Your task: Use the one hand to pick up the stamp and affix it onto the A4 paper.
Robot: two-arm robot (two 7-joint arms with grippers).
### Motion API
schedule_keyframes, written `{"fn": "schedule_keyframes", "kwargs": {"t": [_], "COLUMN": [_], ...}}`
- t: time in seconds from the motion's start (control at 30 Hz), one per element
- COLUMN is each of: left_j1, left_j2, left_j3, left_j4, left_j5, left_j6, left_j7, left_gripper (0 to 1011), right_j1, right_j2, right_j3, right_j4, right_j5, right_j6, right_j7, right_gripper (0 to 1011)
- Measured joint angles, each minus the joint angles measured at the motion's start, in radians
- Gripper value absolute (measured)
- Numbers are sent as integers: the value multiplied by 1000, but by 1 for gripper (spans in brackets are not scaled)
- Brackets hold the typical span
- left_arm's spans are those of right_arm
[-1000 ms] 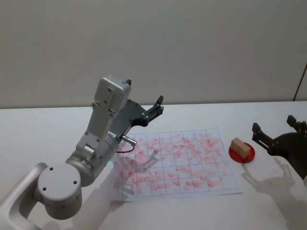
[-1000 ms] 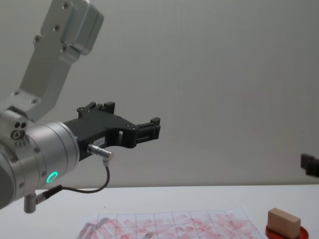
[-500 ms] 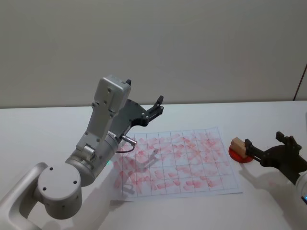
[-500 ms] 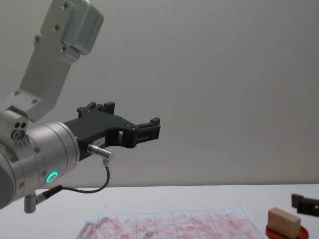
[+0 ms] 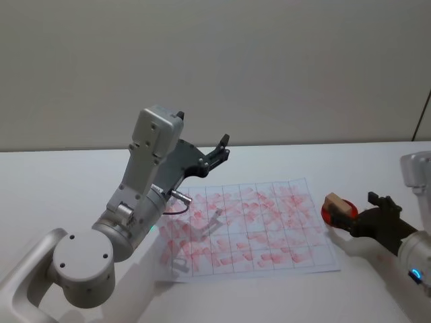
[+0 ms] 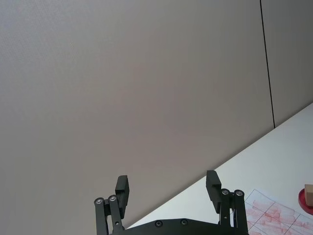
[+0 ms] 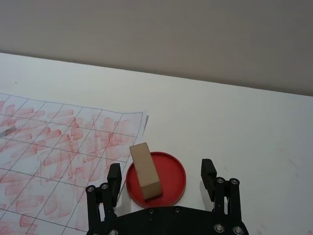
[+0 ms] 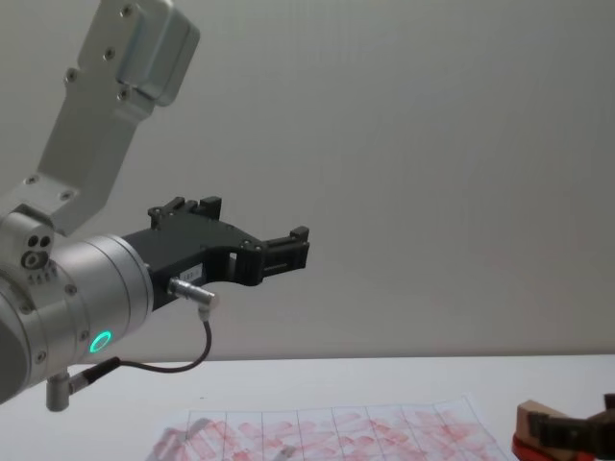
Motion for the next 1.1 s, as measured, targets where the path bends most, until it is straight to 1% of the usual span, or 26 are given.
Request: {"fn": "schedule_keyframes", "kwargs": {"t": [0.13,0.3,0.4,0.5,0.57,0.6,0.67,0.7,0.73,0.77,0.8,0.9,0.93,0.97,1.0,1.03,1.07,1.1], "left_j1": [0,0,0,0,0,0,0,0,0,0,0,0,0,0,0,0,0,0], "left_j2": [0,0,0,0,0,0,0,0,0,0,0,0,0,0,0,0,0,0], "left_j3": [0,0,0,0,0,0,0,0,0,0,0,0,0,0,0,0,0,0], "left_j4": [0,0,0,0,0,0,0,0,0,0,0,0,0,0,0,0,0,0], "left_j5": [0,0,0,0,0,0,0,0,0,0,0,0,0,0,0,0,0,0], "left_j6": [0,0,0,0,0,0,0,0,0,0,0,0,0,0,0,0,0,0], "left_j7": [0,0,0,0,0,0,0,0,0,0,0,0,0,0,0,0,0,0], "left_gripper": [1001,1001,1001,1001,1001,1001,1001,1001,1001,1001,1001,1001,1001,1001,1001,1001,1001,1001], "right_j1": [27,46,52,61,64,66,69,71,72,72,73,76,77,77,78,78,79,80], "right_j2": [-11,-18,-21,-25,-26,-27,-28,-29,-29,-29,-30,-31,-31,-31,-32,-32,-32,-32], "right_j3": [-8,-13,-15,-17,-18,-19,-20,-20,-20,-21,-21,-21,-22,-22,-22,-22,-22,-22], "right_j4": [34,57,65,77,81,84,87,89,90,91,92,96,97,97,99,99,100,101], "right_j5": [-22,-37,-42,-50,-52,-54,-56,-58,-58,-59,-60,-62,-63,-63,-64,-64,-65,-65], "right_j6": [8,13,15,17,18,19,19,20,21,21,21,22,22,22,22,23,23,23], "right_j7": [28,47,53,63,66,68,71,73,74,75,75,78,79,79,81,81,82,83], "right_gripper": [1004,1003,968,888,859,811,747,747,689,679,609,551,491,491,449,428,369,349]}}
